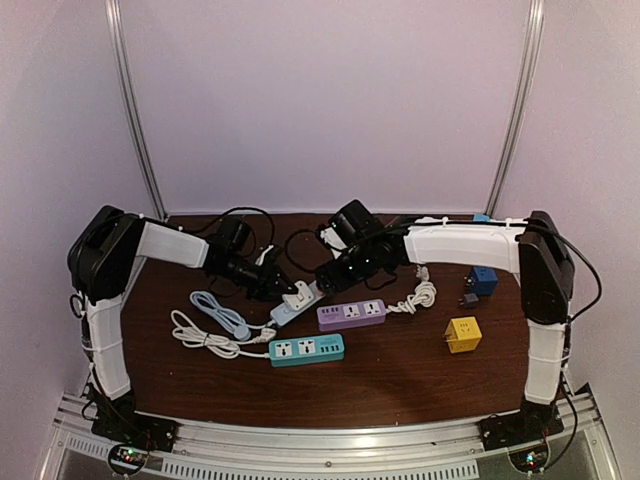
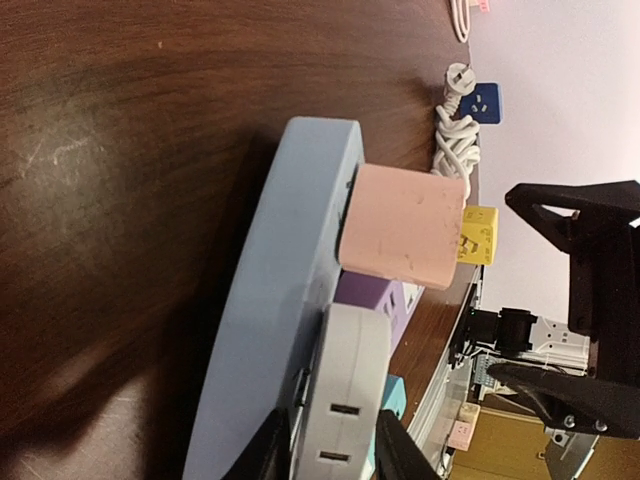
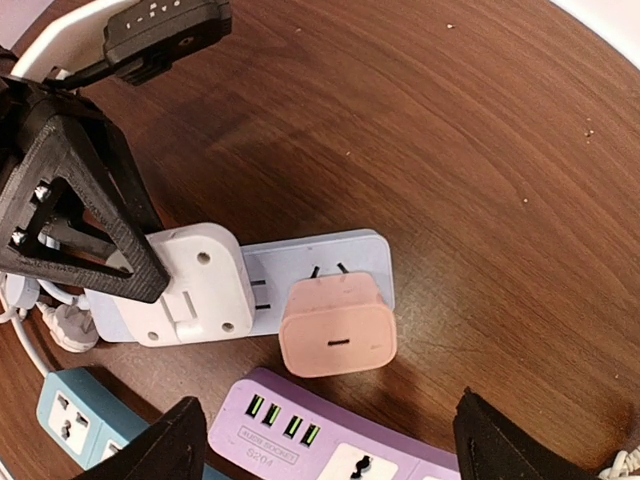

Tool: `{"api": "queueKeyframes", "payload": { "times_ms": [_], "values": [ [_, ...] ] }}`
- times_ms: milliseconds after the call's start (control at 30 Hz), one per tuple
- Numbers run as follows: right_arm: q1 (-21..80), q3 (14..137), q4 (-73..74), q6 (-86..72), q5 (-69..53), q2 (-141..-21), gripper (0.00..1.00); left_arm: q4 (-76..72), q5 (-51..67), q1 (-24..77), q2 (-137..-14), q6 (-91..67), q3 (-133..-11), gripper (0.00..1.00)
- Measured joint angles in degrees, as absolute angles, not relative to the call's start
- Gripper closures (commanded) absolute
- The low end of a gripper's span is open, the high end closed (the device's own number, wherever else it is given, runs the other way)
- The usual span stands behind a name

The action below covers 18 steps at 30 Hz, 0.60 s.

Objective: Pull the plug off the socket

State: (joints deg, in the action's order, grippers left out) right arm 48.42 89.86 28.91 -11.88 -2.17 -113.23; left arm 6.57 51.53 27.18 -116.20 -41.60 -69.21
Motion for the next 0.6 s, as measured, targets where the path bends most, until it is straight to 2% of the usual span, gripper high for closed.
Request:
{"api": "queueKeyframes", "payload": {
  "times_ms": [600],
  "values": [
    [48.42,98.45,29.95,-10.37,-4.51,-121.01,0.25,17.39,42.96,27.11,-117.34,-32.60,-73.63,0.62]
  ]
}}
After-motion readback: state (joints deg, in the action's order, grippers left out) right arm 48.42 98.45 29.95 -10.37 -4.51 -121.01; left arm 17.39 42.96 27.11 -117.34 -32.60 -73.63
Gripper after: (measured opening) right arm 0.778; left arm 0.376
